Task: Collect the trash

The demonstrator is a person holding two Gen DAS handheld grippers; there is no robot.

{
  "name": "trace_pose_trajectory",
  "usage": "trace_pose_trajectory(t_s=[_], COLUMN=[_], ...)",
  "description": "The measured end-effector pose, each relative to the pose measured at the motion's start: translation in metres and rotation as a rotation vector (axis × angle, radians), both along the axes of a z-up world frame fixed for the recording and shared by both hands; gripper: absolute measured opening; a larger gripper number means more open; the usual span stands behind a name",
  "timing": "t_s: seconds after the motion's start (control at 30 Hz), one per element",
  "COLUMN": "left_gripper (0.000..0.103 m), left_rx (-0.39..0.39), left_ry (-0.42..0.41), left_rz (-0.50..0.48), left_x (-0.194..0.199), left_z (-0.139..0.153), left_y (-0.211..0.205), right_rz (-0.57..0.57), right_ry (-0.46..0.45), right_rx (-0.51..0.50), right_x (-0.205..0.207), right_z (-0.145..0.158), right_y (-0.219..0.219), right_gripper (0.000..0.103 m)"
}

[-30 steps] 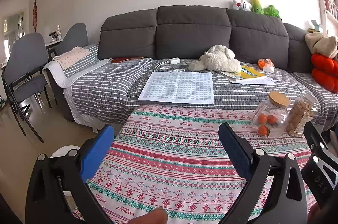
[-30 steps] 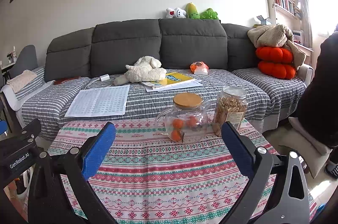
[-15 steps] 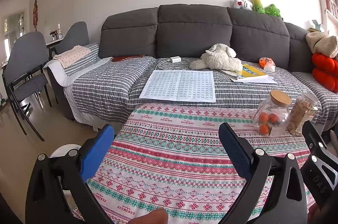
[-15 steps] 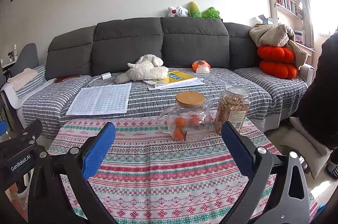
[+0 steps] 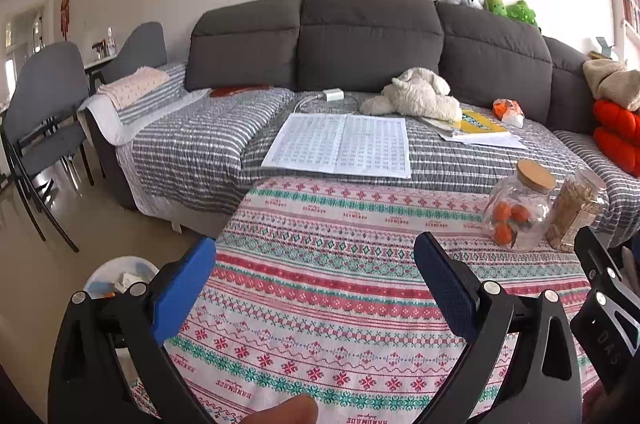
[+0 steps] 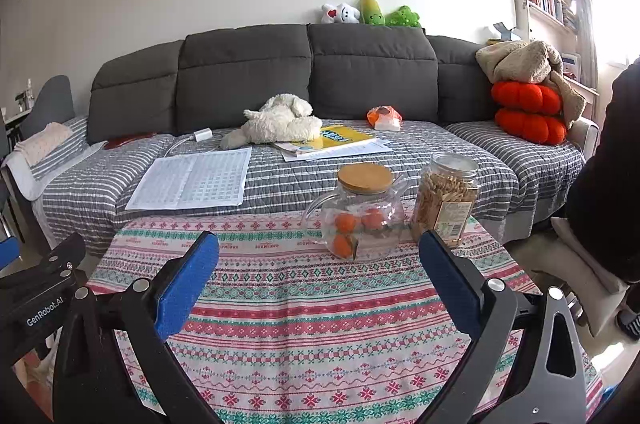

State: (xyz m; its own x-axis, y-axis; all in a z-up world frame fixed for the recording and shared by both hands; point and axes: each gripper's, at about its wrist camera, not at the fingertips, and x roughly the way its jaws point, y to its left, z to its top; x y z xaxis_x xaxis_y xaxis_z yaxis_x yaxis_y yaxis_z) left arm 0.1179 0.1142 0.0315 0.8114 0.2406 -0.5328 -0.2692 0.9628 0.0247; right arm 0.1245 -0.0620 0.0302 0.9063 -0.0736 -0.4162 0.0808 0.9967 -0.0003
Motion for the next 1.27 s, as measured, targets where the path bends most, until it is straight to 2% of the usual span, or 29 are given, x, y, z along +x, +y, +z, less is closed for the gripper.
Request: trace_pose_trajectory(t_s=[0.57, 0.87, 1.27], left_gripper=[0.096, 0.094, 0.094], left_rx=[-0.085, -0.062, -0.036], left_ry=[0.123, 0.109, 0.075], left_rz=[0.021, 0.005, 0.018], left_x=[0.018, 0.019, 0.014], left_z=[-0.030, -0.032, -0.023], left_y=[0.026, 0.025, 0.020], right_rz=[0.024, 0.031, 0.016], right_ry=[0.105, 0.141, 0.115], right_rx=[-0.001, -0.003, 0.015], right_x=[0.019, 0.027, 0.023], right_z=[-0.021, -0.030, -0.025], right_y=[0.019, 0.027, 0.023], right_gripper=[0.096, 0.096, 0.096])
